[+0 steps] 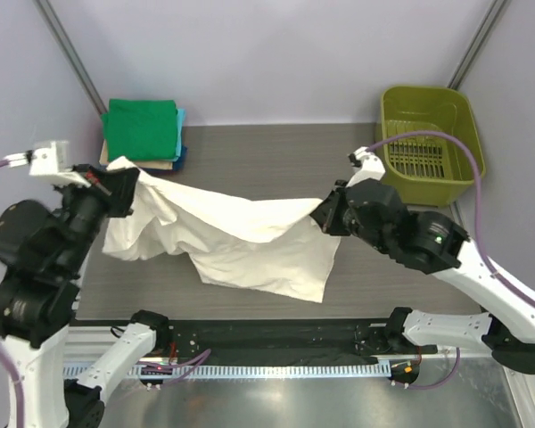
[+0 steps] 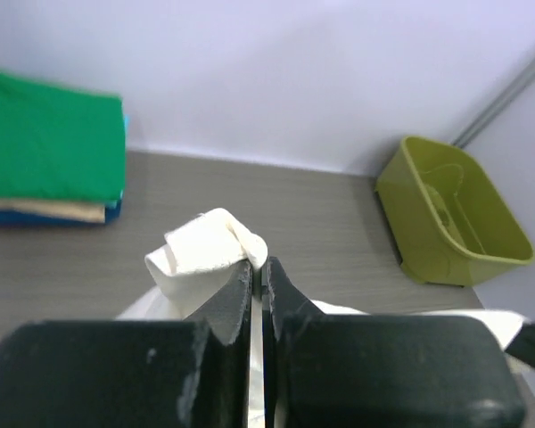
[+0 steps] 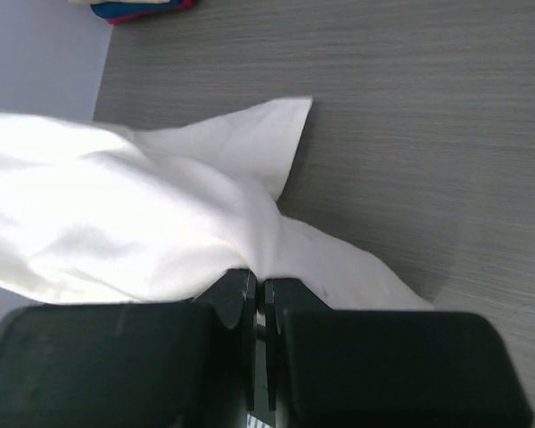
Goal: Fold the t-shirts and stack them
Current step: Flatten the tshirt out
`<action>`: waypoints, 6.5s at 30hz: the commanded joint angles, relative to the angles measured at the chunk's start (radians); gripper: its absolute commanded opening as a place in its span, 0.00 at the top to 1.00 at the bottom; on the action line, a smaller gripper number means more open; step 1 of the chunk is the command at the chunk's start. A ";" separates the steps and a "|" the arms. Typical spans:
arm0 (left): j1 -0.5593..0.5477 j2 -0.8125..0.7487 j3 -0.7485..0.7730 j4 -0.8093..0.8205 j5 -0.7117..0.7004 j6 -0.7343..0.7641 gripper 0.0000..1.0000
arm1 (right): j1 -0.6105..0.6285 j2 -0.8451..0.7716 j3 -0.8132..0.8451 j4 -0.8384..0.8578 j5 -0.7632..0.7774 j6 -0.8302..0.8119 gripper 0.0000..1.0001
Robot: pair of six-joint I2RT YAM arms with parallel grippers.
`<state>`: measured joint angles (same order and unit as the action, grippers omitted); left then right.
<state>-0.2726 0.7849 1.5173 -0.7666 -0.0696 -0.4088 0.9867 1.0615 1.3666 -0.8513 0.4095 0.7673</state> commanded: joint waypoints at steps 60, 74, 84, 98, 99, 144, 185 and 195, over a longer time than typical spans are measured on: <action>-0.031 1.301 0.113 0.061 -0.027 -0.004 0.14 | -0.576 0.866 -0.160 0.431 -0.468 -0.204 0.00; -0.091 1.264 0.674 -0.203 -0.105 0.068 0.03 | -0.576 0.941 0.277 0.195 -0.430 -0.238 0.00; -0.200 0.841 -0.322 0.232 0.065 -0.189 0.06 | -0.644 0.788 0.161 0.179 -0.319 -0.304 0.01; -0.223 0.889 -0.661 0.392 0.005 -0.288 0.05 | -0.799 1.334 0.724 0.143 -0.342 -0.352 0.01; -0.218 0.890 -0.667 0.383 -0.021 -0.285 0.05 | -0.803 1.362 0.755 0.140 -0.347 -0.346 0.00; -0.542 0.025 -0.972 -0.102 -0.167 -0.844 0.11 | -0.589 -0.096 -0.722 0.334 -0.299 -0.054 0.00; -0.583 -0.033 -1.054 0.058 -0.375 -0.837 0.75 | -0.844 0.149 -0.986 0.666 -0.322 0.044 0.13; -0.537 -0.022 -1.019 0.024 -0.378 -0.771 0.82 | -0.844 0.169 -0.980 0.663 -0.342 0.027 0.75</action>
<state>-0.8242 0.7631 0.4629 -0.7143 -0.4015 -1.2133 0.1417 1.2129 0.4316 -0.0902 0.0830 0.7990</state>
